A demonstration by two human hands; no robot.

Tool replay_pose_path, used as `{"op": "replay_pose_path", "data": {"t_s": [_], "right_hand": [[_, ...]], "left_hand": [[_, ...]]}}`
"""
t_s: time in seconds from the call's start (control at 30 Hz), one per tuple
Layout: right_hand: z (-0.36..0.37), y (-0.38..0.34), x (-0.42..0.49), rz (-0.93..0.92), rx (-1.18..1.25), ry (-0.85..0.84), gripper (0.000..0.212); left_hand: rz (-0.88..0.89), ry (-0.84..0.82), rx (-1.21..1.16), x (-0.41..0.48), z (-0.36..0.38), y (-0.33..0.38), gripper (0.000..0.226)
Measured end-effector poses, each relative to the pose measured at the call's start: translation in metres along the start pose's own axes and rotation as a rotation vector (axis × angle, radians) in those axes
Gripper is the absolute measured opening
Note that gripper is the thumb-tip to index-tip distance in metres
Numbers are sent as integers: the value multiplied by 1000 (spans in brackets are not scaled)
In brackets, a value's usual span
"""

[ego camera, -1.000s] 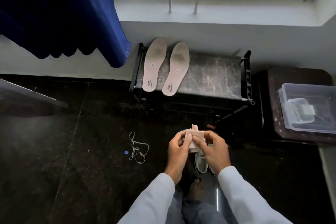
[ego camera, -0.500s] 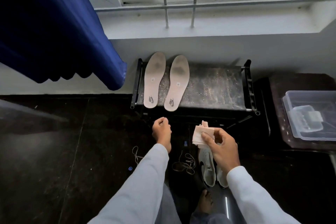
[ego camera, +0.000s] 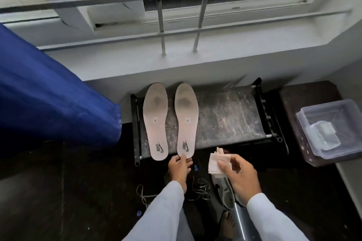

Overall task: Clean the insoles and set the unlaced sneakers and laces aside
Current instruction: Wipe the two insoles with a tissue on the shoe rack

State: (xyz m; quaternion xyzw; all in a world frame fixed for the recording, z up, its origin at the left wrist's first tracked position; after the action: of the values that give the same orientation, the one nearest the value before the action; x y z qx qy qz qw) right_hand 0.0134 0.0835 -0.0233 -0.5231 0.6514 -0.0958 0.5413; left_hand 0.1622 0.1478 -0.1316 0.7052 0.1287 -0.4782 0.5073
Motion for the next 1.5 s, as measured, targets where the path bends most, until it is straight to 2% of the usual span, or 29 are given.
{"op": "replay_pose_path", "data": {"t_s": [0.13, 0.23, 0.4, 0.47, 0.53, 0.63, 0.7, 0.77, 0.87, 1.0, 1.07, 1.1, 1.17, 1.23, 1.33, 1.4, 1.5], "right_hand": [[8, -16, 10, 28, 4, 46, 10], [10, -27, 14, 38, 14, 83, 9], [17, -63, 24, -28, 28, 170, 8], [26, -82, 30, -170, -85, 195, 13], [40, -99, 36, -405, -211, 167, 18], [61, -115, 52, -720, -410, -61, 24], [70, -120, 74, -840, -557, -182, 25], [75, -127, 105, -830, -545, -215, 24], [76, -139, 160, -720, -527, -149, 26], [61, -156, 210, -479, -385, 156, 20], [51, -167, 201, -499, -269, 307, 19], [48, -172, 188, -527, -216, 323, 18], [49, -172, 151, -663, -192, 227, 17], [57, -156, 117, -799, -241, 17, 20], [71, -123, 111, -789, -269, -195, 23], [80, -108, 135, -728, -272, -201, 22], [87, -98, 183, -645, -427, -114, 20]], "left_hand": [[17, 32, 56, 10, -1, 11, 14], [108, 55, 64, 3, -1, 25, 8], [233, 21, 107, -18, -6, 56, 30], [256, -10, 126, -29, -11, 74, 31], [302, -20, 138, -39, -18, 90, 31], [348, -55, 115, -46, -30, 107, 32], [357, -84, 111, -49, -38, 115, 31], [358, -99, 113, -49, -45, 123, 31], [366, -145, 134, -48, -56, 133, 35], [371, -179, 157, -51, -66, 141, 36], [364, -187, 144, -53, -69, 143, 36], [356, -187, 131, -54, -69, 144, 37], [346, -183, 108, -54, -68, 145, 38], [339, -176, 101, -53, -65, 145, 39], [318, -158, 91, -49, -61, 141, 40], [322, -152, 97, -46, -61, 138, 42], [316, -166, 106, -43, -64, 134, 43]]}}
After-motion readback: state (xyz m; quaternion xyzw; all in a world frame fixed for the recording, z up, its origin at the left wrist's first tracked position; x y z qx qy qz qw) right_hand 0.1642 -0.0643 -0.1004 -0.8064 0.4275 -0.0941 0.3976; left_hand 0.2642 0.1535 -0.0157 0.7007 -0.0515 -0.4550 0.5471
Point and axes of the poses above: each hand's wrist, its own x-axis towards the middle knuckle, its own z-axis out of the palm, y = z × x, the point moved 1 cm from there along x, towards the middle knuckle, and after that the axes turned 7 degrees about z, right-handed, at the moved point
